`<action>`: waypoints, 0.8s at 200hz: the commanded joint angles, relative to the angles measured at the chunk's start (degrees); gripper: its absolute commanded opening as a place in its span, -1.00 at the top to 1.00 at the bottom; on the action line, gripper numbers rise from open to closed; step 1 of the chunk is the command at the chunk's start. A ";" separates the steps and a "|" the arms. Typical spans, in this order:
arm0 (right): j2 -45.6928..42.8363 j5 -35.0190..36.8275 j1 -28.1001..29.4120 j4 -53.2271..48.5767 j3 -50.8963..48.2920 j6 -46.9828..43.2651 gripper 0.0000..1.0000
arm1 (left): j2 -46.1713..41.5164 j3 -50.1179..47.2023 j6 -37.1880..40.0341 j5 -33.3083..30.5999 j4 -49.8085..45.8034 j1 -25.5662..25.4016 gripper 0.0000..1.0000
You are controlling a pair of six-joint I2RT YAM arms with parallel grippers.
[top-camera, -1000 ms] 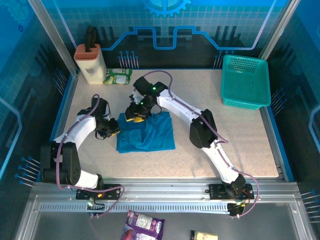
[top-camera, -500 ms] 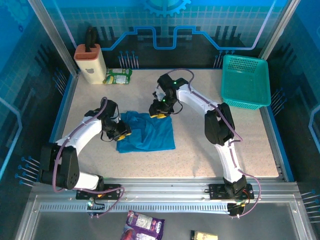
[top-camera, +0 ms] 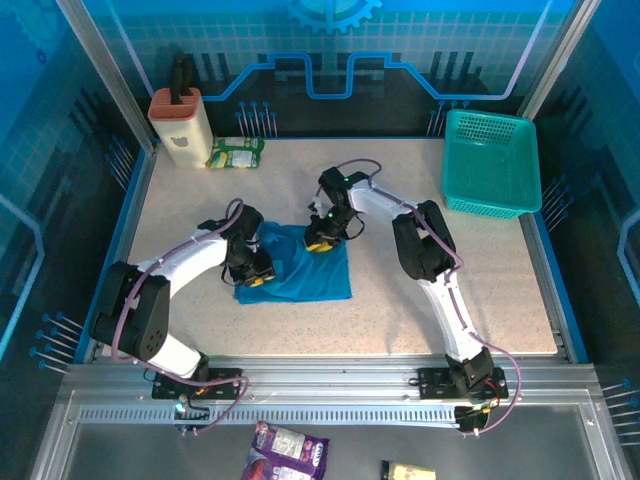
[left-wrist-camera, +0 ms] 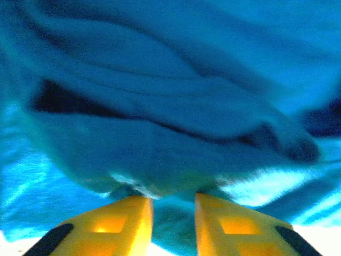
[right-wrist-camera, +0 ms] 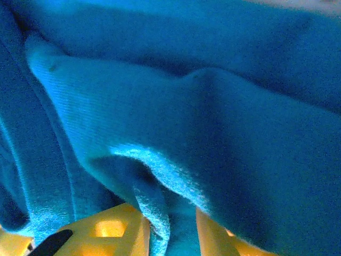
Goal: Fold the inside-out t-shirt
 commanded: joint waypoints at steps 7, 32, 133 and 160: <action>-4.02 5.67 -4.57 0.64 -9.18 0.73 0.43 | 1.48 -0.41 2.31 -3.27 0.09 4.04 0.61; -11.27 6.37 -6.69 3.11 -18.88 1.26 0.44 | 6.19 4.59 4.81 -1.57 2.74 5.91 0.71; -37.37 5.78 -2.79 16.45 -51.33 18.12 0.28 | 40.98 46.54 12.23 7.99 -2.86 4.18 0.80; -40.79 8.39 -3.21 15.33 -48.60 16.34 0.25 | 39.85 51.22 13.13 7.65 -5.15 2.90 0.74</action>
